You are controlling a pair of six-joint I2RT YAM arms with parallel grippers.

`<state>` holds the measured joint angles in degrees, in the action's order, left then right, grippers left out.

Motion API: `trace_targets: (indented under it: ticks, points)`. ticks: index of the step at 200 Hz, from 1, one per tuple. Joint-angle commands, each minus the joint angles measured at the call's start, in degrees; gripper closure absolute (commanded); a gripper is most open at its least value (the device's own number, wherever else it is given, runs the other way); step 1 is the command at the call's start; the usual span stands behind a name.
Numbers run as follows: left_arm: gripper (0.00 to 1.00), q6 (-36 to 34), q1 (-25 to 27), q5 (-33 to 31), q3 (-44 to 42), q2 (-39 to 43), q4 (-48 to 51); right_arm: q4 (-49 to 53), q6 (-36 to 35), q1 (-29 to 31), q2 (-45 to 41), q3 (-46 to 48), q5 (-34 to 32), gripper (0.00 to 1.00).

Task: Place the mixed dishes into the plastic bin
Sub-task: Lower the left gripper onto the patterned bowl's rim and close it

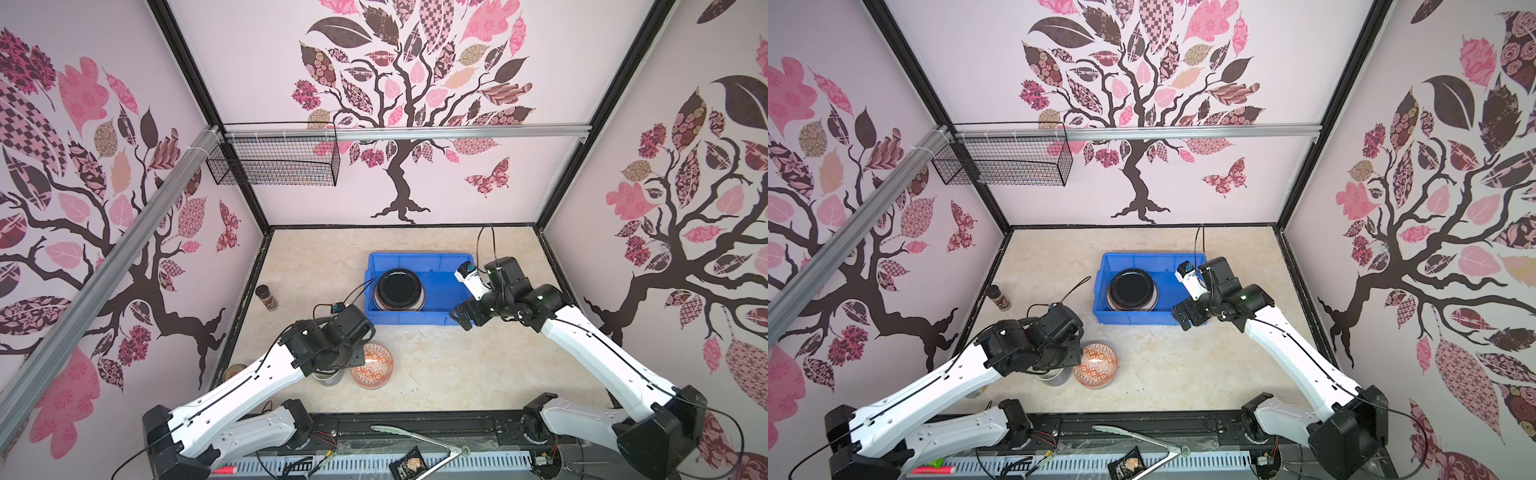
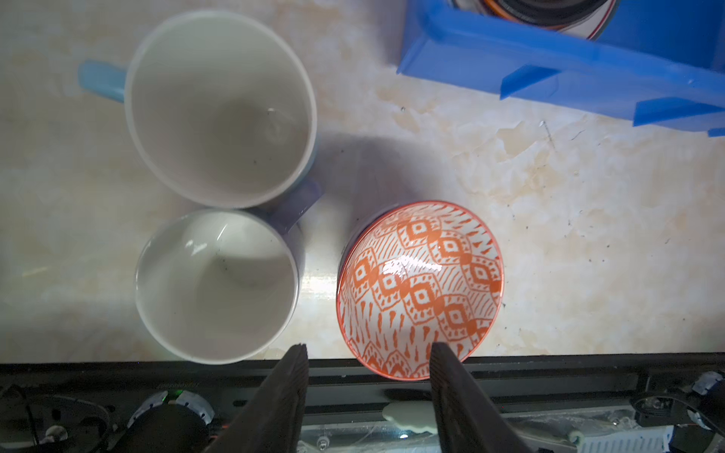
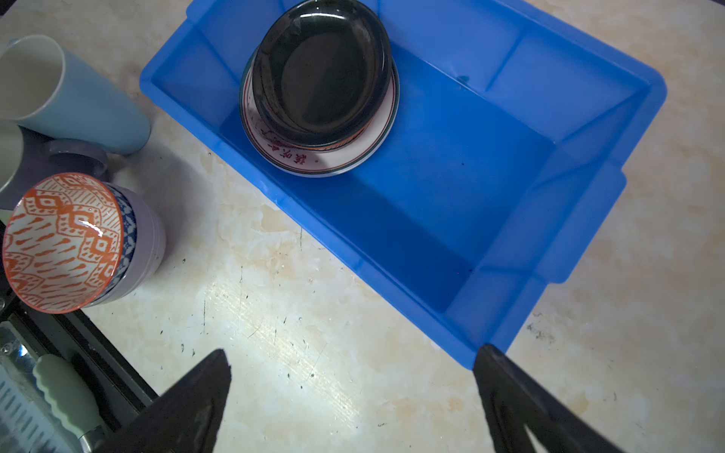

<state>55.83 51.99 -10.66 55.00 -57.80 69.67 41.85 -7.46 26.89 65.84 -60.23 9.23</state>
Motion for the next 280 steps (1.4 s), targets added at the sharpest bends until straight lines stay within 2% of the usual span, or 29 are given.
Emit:
trace_targets:
  ticks: [1, 40, 98, 139, 215, 280]
  points:
    - [0.47, 5.8, 1.1, -1.9, -3.4, 0.0, 0.0, 1.6, 0.5, 0.0, -2.4, 1.6, -1.7, 0.0]
    - [0.48, 6.2, 1.1, -2.5, -5.8, -0.8, -0.4, 2.1, 0.7, 0.0, -3.1, 3.1, -2.0, 0.01]
    - [0.48, 5.9, 1.1, -2.9, -9.2, -0.6, -5.5, 1.9, 2.3, 0.5, 0.4, 1.7, 3.1, 0.0]
    - [0.49, 3.6, 0.8, -3.2, -7.3, -4.6, -6.6, 0.4, 2.8, 4.9, 3.9, 1.3, -0.3, 0.0]
    - [0.61, -1.6, -3.9, -1.1, -6.8, -5.2, -8.2, -2.6, 3.3, 5.1, 5.4, 1.7, -0.4, 0.0]
    - [0.64, -4.0, -4.5, 1.2, -6.4, -9.2, -11.2, -2.5, 3.6, 5.0, 5.2, 1.4, -1.5, 0.0]
